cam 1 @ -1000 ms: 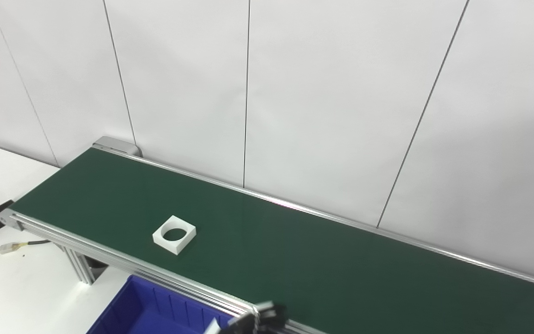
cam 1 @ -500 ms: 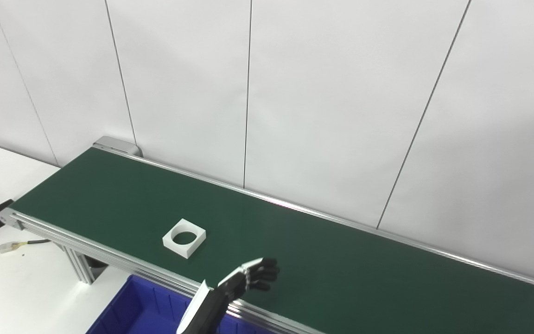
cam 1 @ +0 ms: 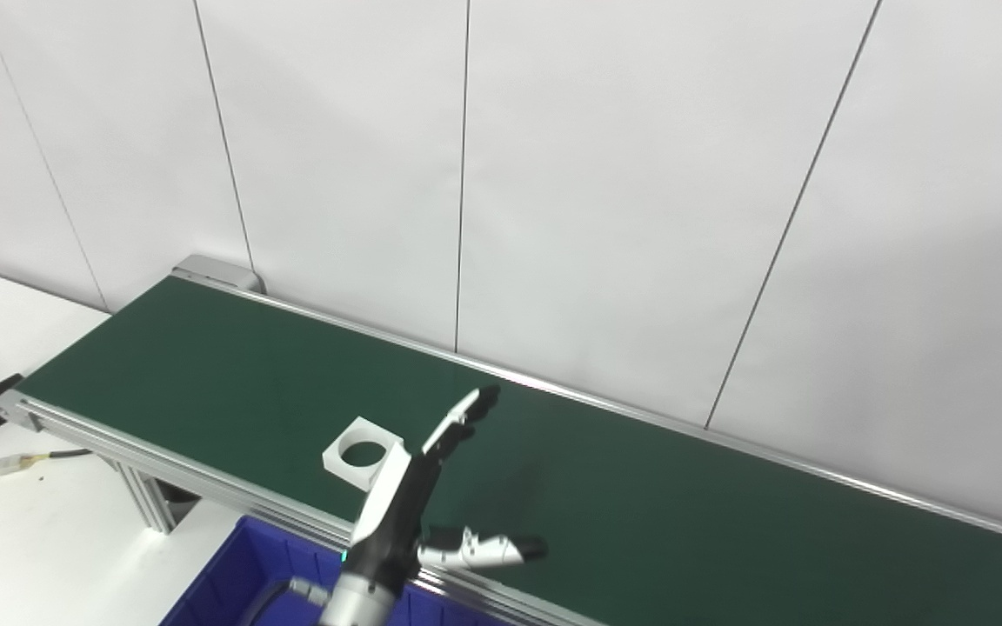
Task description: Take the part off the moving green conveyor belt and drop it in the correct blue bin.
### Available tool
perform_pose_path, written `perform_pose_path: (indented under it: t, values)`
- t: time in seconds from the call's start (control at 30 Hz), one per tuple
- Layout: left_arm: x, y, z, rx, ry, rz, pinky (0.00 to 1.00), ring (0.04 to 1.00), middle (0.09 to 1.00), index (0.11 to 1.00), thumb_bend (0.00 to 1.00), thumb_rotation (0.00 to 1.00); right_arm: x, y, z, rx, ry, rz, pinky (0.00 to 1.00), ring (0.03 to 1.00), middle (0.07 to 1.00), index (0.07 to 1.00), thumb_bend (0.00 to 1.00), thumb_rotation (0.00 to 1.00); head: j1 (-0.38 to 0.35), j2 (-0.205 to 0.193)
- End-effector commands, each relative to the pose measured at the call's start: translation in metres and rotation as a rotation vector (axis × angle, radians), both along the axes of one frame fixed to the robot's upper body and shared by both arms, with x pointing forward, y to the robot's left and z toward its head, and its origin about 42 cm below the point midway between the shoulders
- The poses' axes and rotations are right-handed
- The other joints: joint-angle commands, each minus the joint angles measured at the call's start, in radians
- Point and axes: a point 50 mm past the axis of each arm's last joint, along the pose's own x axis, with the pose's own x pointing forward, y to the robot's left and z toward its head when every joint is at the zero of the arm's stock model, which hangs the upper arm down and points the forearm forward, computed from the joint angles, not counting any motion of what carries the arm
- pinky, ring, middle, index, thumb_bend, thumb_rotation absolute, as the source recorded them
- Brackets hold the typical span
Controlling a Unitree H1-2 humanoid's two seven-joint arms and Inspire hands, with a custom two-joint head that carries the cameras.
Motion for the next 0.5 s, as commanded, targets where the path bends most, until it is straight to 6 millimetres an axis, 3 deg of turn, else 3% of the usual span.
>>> perform_pose_path:
  t: [0.0,0.23,0.47]
  values:
    - [0.011,0.007,0.010,0.021,-0.035,0.010,0.90,0.932,0.940,0.948,0.86,0.42,0.005,0.002,0.010,0.029,-0.077,0.007,0.94,0.930,0.945,1.000,0.81,0.58,0.000,0.000]
    - [0.040,0.035,0.012,0.171,0.006,0.092,0.86,0.916,0.946,0.953,0.88,0.47,0.006,0.005,0.011,0.035,-0.081,0.005,0.94,0.932,0.945,1.000,0.82,0.58,-0.008,0.014]
    - [0.071,0.076,0.012,0.277,0.031,0.023,0.82,0.915,0.968,0.972,0.87,0.38,0.006,0.006,0.012,0.043,-0.085,0.010,0.95,0.932,0.940,1.000,0.81,0.58,-0.014,0.025]
